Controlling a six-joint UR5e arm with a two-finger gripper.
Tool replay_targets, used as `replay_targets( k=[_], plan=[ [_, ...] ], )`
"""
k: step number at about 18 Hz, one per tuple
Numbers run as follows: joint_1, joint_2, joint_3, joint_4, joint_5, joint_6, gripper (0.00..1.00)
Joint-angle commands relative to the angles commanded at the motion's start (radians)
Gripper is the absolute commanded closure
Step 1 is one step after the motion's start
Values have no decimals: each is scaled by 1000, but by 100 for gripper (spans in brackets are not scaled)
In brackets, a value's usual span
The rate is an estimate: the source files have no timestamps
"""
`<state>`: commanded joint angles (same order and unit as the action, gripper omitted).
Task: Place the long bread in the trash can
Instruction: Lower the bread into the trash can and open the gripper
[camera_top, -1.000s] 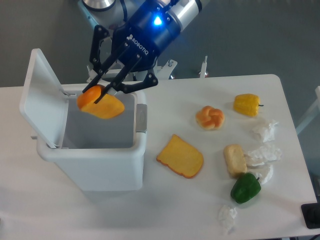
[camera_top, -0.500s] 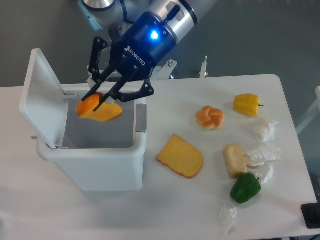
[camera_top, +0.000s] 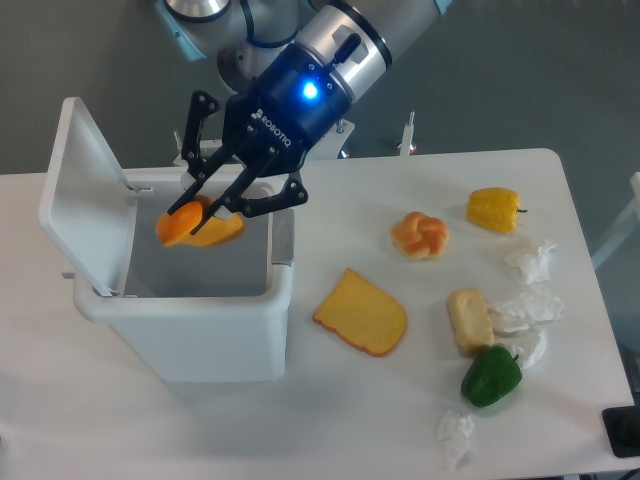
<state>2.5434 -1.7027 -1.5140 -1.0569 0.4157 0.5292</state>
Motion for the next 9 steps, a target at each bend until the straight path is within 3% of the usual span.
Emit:
replay_targets(
  k=[7,9],
  plan=[
    [0,-3,-20,2,2,0,72],
    [-6,-12,-20,2,2,2,66]
  ],
)
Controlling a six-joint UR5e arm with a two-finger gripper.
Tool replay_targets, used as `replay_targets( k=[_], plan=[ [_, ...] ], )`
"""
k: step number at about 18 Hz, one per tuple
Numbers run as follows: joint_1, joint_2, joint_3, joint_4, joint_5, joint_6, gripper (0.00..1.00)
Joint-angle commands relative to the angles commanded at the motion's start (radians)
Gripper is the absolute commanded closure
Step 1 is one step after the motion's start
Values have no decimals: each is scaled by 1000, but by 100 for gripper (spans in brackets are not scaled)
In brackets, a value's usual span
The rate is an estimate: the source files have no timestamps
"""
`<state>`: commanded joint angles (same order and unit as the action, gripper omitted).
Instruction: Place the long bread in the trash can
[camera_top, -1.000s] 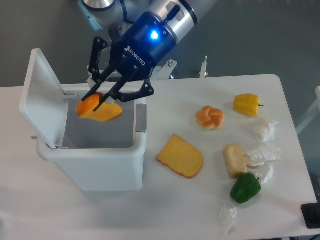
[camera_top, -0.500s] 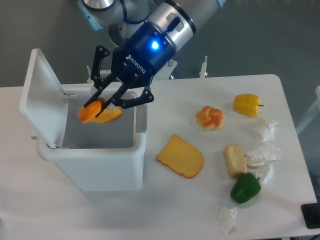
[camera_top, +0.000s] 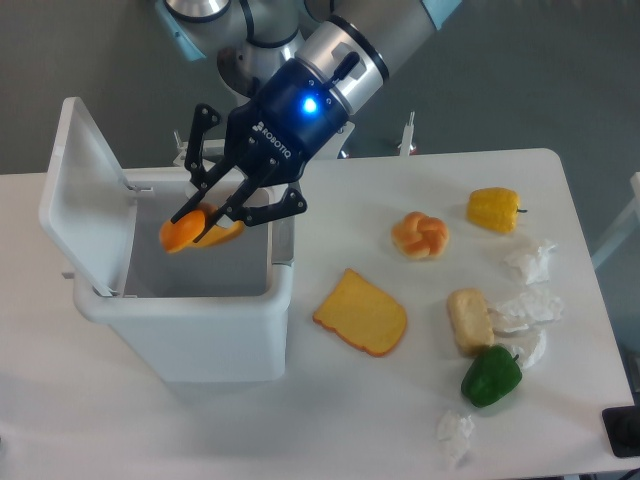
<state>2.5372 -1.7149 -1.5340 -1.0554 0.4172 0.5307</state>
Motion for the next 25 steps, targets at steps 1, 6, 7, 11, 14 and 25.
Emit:
replay_targets(
  k=[1,6,7,11,14,25],
  plan=[
    [-5,-5,0,0,0,0,65],
    [-14,-12,-6,0,0,49,56],
    [-14,-12,-11,0,0,55,55],
    [-14,-6,-20,0,-2,60,43],
    [-14,-3,-21,0,-2,60,42],
    [63,0,-9,5,2,61,9]
  ],
)
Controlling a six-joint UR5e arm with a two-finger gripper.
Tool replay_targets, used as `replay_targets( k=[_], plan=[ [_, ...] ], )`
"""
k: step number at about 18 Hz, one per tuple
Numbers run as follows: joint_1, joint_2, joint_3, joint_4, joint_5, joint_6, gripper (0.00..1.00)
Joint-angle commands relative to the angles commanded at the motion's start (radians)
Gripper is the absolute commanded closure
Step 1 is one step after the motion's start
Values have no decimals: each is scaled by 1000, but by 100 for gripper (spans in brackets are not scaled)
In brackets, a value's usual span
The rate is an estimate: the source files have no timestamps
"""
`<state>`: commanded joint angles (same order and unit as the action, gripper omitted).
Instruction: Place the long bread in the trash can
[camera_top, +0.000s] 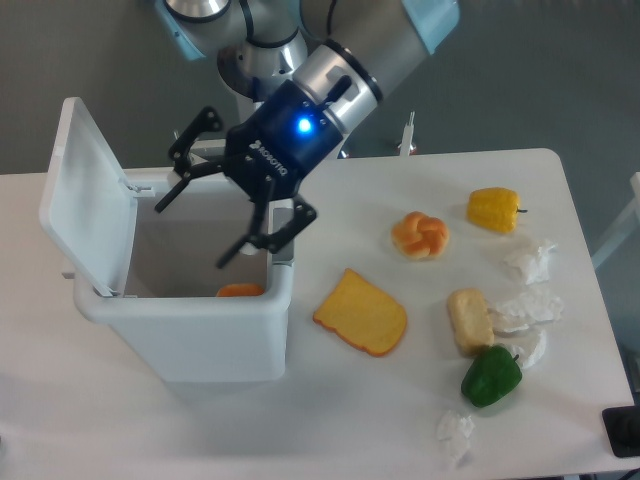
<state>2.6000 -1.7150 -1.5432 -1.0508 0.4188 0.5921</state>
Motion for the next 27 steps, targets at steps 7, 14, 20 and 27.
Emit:
replay_targets(
  k=[7,14,20,27],
  plan=[
    [60,6,38,0,193,0,0],
    [114,17,66,2,236,5,0],
    [115,15,110,0,463,201,0],
    [111,61,48,2,747,481,0]
  ],
)
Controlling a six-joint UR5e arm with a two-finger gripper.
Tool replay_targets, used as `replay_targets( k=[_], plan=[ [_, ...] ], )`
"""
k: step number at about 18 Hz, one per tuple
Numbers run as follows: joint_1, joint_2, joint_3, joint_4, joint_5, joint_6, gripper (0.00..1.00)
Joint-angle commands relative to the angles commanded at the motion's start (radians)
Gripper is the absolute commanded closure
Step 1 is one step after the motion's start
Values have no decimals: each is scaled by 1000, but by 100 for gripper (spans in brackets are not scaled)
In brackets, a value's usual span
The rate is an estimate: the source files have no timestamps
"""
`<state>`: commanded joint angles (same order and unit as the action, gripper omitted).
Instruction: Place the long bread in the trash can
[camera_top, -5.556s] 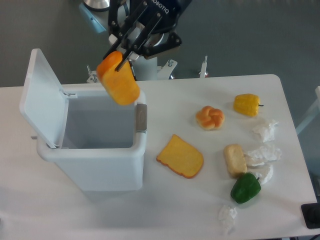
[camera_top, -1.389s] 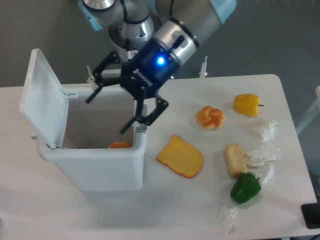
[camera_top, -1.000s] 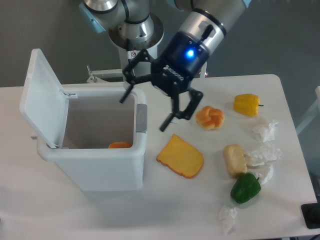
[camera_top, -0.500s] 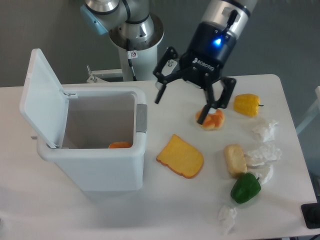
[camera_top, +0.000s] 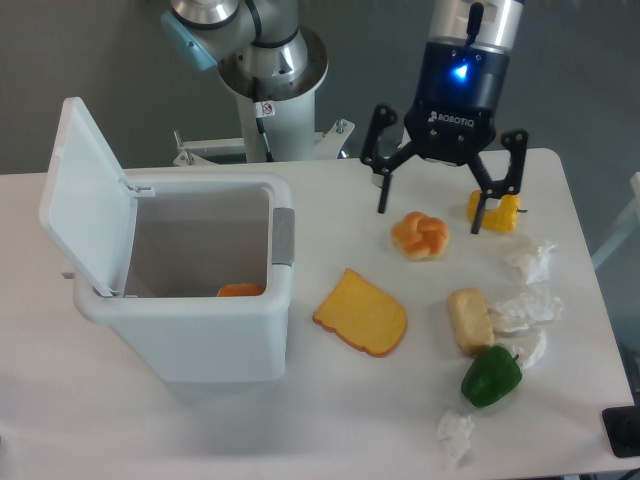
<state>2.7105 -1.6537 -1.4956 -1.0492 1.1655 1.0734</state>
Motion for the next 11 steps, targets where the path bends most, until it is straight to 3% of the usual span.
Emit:
replay_targets(
  k=[3,11],
  plan=[
    [-3,22,-22,3,112,126,0],
    [-3,38,-38,3,120,152,0]
  ],
)
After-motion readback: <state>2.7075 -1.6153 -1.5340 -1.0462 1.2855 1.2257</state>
